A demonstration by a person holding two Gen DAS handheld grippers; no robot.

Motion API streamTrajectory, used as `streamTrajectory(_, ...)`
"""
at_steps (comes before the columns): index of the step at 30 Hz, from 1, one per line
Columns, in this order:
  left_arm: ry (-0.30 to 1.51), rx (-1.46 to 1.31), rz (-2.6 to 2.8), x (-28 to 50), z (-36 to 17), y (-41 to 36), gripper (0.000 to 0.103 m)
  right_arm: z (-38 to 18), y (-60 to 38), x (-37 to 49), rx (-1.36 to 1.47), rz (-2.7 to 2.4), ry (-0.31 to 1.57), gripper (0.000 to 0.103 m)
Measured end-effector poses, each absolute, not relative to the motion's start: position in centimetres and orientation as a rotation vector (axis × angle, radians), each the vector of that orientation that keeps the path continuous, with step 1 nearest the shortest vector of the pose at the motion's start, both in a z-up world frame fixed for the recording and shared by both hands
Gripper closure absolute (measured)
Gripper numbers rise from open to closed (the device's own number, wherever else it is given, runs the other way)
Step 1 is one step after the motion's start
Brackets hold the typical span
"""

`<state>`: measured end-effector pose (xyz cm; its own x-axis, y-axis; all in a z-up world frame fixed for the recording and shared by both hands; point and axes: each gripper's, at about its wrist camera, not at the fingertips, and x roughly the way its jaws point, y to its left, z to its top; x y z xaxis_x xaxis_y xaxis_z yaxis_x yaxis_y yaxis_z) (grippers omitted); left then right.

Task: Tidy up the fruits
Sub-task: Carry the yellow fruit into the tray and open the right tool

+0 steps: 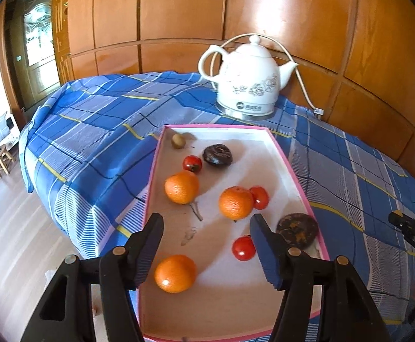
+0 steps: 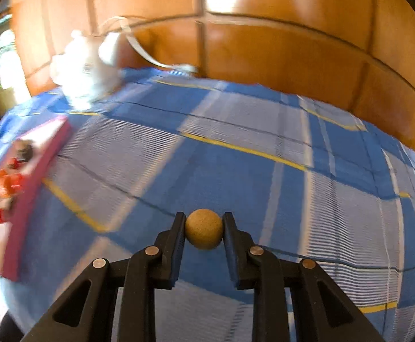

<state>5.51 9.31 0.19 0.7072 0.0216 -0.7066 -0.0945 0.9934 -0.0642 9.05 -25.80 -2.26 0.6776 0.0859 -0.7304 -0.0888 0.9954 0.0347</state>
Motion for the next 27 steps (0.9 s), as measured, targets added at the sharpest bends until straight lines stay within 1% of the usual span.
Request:
streamTrajectory(7,0.746,-0.121,0.136,5.5,1.2,12.1,0.039,1.6,-17.2,7.1,-0.049,0.443,0.764,0.077)
streamTrajectory(10,0.739,-0.123,0.157,5.4,1.3,13.0,0.039,2.3,-12.9,6.4,-0.088,0.585,0.767,0.077)
streamTrajectory(16,0.751,-0.140,0.161,5.4,0.8,13.7,0.039,-0.1,-5.7,6.1,-0.209,0.726,0.848,0.077)
streamTrajectory(23,0.768,-0.146,0.142,5.4,0.1,13.4,0.039,-3.5,-3.1,7.6,-0.297,0.715,0.943,0.077)
streamTrajectory(27,0.766,-0.147,0.142,5.4,0.1,13.5,0.039,-4.5,-2.9,7.7,-0.310,0.715,0.970,0.076)
